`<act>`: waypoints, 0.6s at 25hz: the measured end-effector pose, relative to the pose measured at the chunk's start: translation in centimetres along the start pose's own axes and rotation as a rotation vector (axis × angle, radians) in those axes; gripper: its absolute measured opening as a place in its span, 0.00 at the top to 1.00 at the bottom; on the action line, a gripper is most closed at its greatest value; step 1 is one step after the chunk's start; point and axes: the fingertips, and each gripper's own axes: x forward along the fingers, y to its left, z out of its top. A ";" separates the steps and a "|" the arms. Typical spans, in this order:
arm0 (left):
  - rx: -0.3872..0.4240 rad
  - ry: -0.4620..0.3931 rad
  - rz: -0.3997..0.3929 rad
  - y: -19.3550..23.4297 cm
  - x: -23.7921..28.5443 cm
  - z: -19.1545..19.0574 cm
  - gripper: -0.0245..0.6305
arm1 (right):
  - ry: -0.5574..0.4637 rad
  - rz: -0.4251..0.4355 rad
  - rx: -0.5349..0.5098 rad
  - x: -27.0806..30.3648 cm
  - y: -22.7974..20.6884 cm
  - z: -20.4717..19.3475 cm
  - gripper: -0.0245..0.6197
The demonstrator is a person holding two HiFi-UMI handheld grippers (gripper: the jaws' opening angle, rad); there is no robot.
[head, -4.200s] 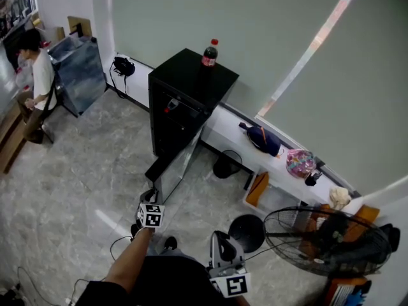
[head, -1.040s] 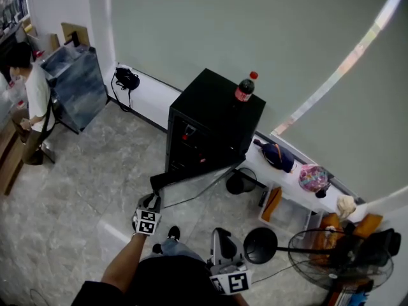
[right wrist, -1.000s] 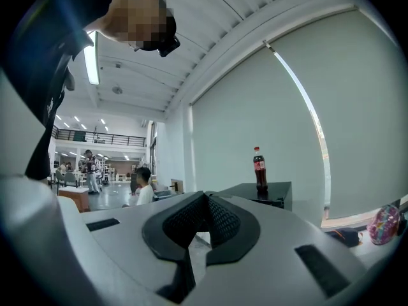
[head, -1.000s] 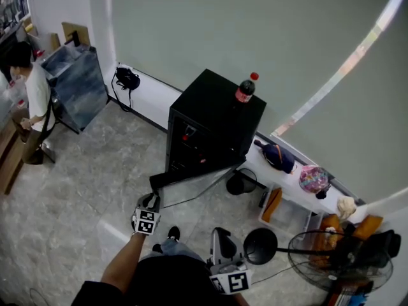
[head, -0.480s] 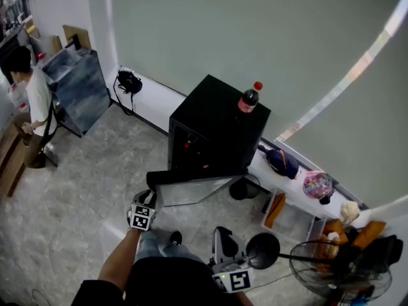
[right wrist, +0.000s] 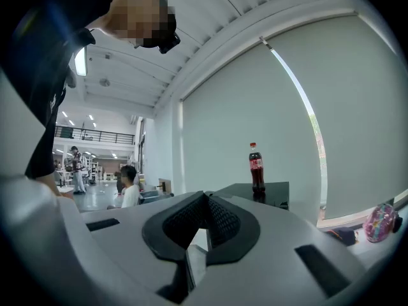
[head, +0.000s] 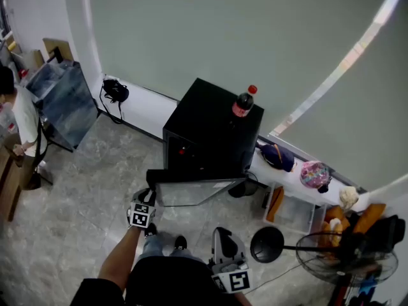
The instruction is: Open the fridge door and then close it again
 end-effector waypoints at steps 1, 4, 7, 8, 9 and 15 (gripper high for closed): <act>0.007 0.001 -0.010 0.3 0.5 0.3 0.84 | 0.001 -0.015 0.000 0.4 0.0 -0.1 0.95; 0.027 0.005 -0.038 1.2 1.9 1.4 0.84 | 0.001 -0.059 -0.001 1.3 0.0 -0.1 0.95; 0.049 0.013 -0.064 2.0 3.2 2.5 0.84 | -0.003 -0.100 -0.002 2.3 -0.2 -0.1 0.95; 0.055 0.014 -0.074 2.3 3.7 2.8 0.84 | -0.002 -0.114 -0.001 2.6 -0.2 -0.1 0.95; 0.063 0.016 -0.083 2.5 4.2 3.1 0.84 | -0.001 -0.128 0.000 2.8 -0.3 -0.2 0.95; 0.098 0.019 -0.118 3.7 7.0 5.3 0.84 | -0.002 -0.199 0.004 4.6 -0.6 -0.3 0.95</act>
